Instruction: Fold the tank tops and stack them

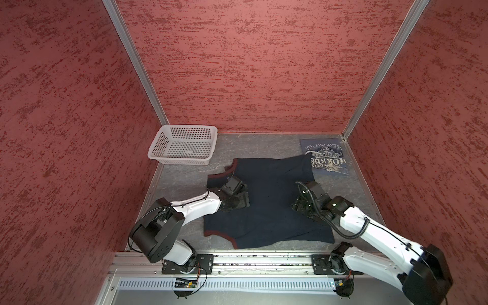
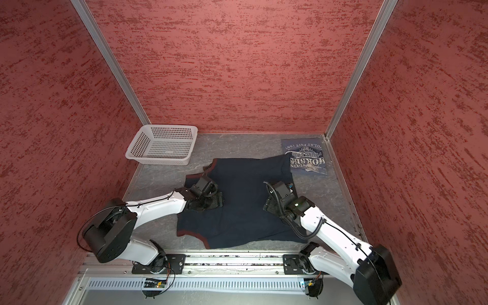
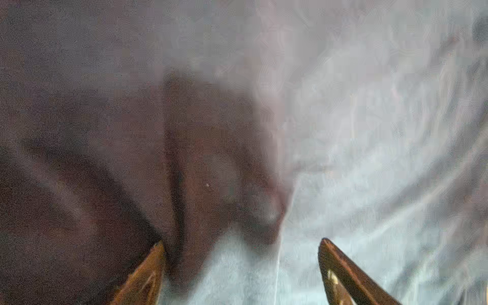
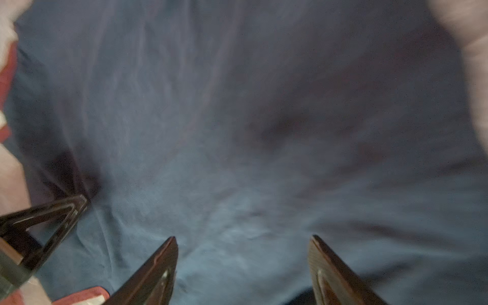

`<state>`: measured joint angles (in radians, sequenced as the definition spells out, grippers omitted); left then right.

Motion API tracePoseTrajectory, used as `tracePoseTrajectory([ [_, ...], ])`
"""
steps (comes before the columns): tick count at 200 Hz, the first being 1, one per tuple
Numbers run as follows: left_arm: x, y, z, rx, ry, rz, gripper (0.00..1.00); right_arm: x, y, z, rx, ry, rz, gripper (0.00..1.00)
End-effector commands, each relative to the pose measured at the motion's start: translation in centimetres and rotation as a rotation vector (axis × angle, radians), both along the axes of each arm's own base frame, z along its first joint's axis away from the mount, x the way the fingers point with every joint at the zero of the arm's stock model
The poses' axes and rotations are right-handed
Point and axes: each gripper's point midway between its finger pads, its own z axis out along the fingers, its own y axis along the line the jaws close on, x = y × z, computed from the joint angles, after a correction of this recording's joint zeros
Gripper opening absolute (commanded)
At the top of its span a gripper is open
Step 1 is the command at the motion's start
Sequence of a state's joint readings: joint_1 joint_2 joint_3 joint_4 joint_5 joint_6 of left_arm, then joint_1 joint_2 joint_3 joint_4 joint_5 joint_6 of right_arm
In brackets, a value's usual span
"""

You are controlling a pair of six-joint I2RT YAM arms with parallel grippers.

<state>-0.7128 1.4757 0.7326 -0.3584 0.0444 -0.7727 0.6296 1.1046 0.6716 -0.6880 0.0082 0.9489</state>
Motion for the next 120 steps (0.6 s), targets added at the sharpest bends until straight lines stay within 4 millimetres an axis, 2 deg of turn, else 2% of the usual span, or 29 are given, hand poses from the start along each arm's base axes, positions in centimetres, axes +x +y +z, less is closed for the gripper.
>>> tracePoseTrajectory([
  [1,-1.6,-1.4,1.5,-0.043,0.009,-0.018,0.91,0.3,1.8,-0.7,0.017,0.012,0.067,0.79],
  [11,-1.6,-0.7,2.6,-0.036,-0.012,-0.004,0.91,0.4,1.8,-1.3,0.007,0.016,0.070,0.79],
  [19,-1.4,0.7,3.4,-0.016,-0.035,0.031,0.91,0.4,1.7,-1.8,-0.002,0.023,0.072,0.79],
  [44,-1.9,7.8,5.0,0.089,-0.065,0.223,0.91,0.0,0.9,-3.7,-0.055,0.053,0.064,0.79],
  [54,-2.8,10.1,5.2,0.103,-0.064,0.283,0.91,-0.1,0.4,-4.5,-0.080,0.066,0.057,0.79],
  [69,-3.0,13.5,5.4,0.094,-0.065,0.379,0.90,-0.3,-0.1,-5.3,-0.110,0.078,0.051,0.79],
  [100,0.0,17.8,5.2,-0.006,-0.082,0.516,0.87,0.0,-0.9,-6.3,-0.152,0.077,0.035,0.79],
  [120,2.5,18.6,3.8,-0.039,-0.068,0.538,0.84,0.0,-1.3,-6.7,-0.174,0.084,0.031,0.79],
])
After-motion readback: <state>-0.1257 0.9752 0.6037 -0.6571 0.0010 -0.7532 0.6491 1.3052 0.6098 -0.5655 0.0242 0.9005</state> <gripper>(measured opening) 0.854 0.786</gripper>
